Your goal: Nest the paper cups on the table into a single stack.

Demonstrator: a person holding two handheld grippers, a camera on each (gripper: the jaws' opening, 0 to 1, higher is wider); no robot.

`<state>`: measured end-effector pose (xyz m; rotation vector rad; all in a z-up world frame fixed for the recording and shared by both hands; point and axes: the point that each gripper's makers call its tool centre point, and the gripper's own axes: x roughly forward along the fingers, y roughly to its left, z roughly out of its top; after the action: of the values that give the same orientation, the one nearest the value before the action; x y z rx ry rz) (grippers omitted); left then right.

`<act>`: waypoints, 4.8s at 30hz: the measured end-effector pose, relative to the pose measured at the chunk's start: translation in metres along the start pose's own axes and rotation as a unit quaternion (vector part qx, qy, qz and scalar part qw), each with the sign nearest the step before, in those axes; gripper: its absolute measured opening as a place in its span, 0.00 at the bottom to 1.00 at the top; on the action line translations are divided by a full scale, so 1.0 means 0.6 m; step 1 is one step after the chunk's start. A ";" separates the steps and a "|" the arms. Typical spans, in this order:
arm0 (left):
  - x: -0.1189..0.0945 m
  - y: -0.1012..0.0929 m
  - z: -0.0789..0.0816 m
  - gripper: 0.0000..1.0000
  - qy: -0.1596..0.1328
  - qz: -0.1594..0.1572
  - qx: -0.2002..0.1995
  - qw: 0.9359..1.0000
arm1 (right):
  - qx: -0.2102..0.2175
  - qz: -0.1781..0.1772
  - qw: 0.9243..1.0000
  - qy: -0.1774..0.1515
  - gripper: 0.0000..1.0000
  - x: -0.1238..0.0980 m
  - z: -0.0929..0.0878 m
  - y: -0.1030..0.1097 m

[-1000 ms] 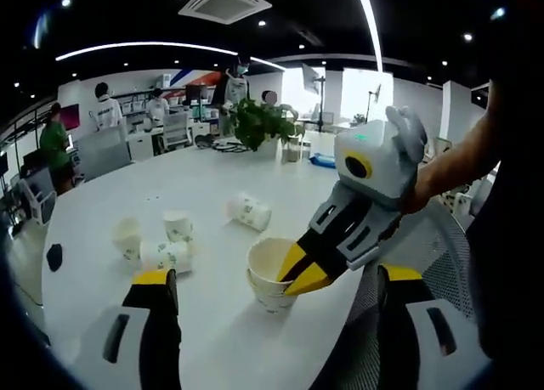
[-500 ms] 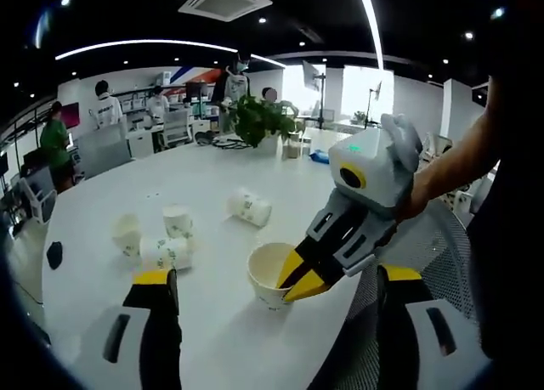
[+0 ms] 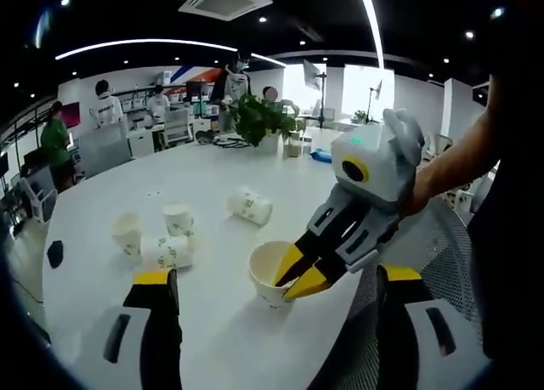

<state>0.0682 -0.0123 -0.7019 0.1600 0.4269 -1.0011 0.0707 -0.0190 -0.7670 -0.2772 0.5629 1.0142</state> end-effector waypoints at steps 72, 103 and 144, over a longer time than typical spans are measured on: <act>0.126 0.261 -0.045 0.60 0.014 0.053 -0.031 0.998 | 0.165 -0.172 0.964 -0.117 0.96 -0.173 -0.056 -0.126; 0.205 0.319 -0.070 0.70 0.072 0.153 -0.043 0.985 | 0.183 -0.189 0.958 -0.109 0.97 -0.178 -0.069 -0.135; 0.205 0.320 -0.086 0.55 0.067 0.189 -0.070 0.977 | 0.185 -0.181 0.961 -0.100 0.92 -0.173 -0.079 -0.134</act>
<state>0.2727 0.0113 -0.8121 0.1744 0.5646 -0.5857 0.0834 -0.1572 -0.7508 0.0549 0.4842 0.5583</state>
